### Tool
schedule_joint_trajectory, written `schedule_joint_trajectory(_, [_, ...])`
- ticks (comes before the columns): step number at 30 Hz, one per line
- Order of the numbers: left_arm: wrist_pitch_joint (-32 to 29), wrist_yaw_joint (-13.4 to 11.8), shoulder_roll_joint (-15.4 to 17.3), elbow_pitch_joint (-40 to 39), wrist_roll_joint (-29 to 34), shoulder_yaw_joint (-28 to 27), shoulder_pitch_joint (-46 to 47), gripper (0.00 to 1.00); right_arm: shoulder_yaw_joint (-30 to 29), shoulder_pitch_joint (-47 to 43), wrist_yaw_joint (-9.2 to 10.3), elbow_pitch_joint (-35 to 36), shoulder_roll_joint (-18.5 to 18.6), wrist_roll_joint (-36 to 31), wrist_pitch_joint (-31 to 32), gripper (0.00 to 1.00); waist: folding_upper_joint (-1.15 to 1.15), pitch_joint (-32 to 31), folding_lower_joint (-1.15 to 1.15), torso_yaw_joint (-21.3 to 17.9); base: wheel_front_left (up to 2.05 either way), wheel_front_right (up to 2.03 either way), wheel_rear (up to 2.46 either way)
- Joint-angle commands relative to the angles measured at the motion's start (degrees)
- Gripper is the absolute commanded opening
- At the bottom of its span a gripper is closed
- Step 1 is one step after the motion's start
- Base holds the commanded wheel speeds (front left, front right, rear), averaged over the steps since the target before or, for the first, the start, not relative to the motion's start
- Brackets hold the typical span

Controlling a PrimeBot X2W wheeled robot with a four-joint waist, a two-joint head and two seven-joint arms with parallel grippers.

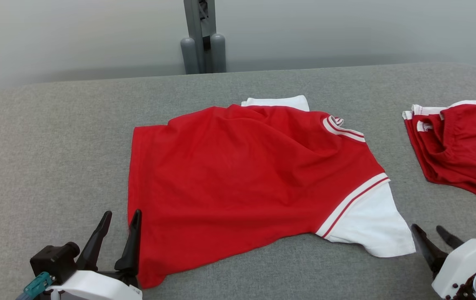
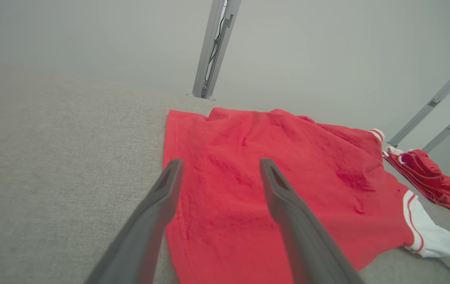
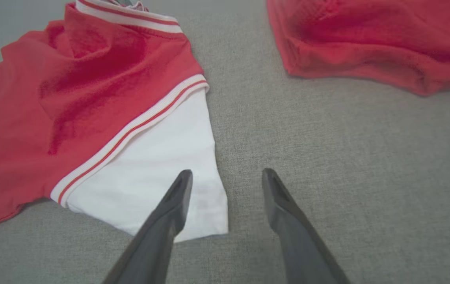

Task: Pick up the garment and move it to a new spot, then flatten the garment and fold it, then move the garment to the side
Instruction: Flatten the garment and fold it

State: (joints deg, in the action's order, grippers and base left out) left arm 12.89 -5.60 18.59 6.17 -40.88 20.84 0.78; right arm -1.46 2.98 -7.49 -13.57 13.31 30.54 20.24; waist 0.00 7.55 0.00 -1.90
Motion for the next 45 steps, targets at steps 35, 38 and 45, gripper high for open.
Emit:
schedule_joint_trajectory(35, [1.31, -6.59, 1.72, -5.77, 3.58, -1.04, -6.47, 1.0, 0.77, 4.18, 0.0, 7.25, -10.19, -23.44, -25.61, 1.0, 0.0, -8.66, 0.0, 1.93, 0.0, 0.0, 0.0])
schedule_joint_trajectory(38, [1.54, -6.78, 1.62, -6.29, 3.87, -0.79, -7.63, 1.0, 0.52, 2.59, 0.0, 7.18, -10.27, -22.73, -26.13, 1.0, 0.0, -8.85, 0.0, 2.14, 0.0, 0.0, 0.0])
schedule_joint_trajectory(45, [1.8, -7.2, 1.48, -7.31, 4.01, -0.88, -9.01, 1.0, 1.38, 1.04, 0.0, 6.97, -10.27, -20.91, -26.68, 1.0, 0.0, -8.96, 0.0, 2.03, 0.0, 0.0, 0.0])
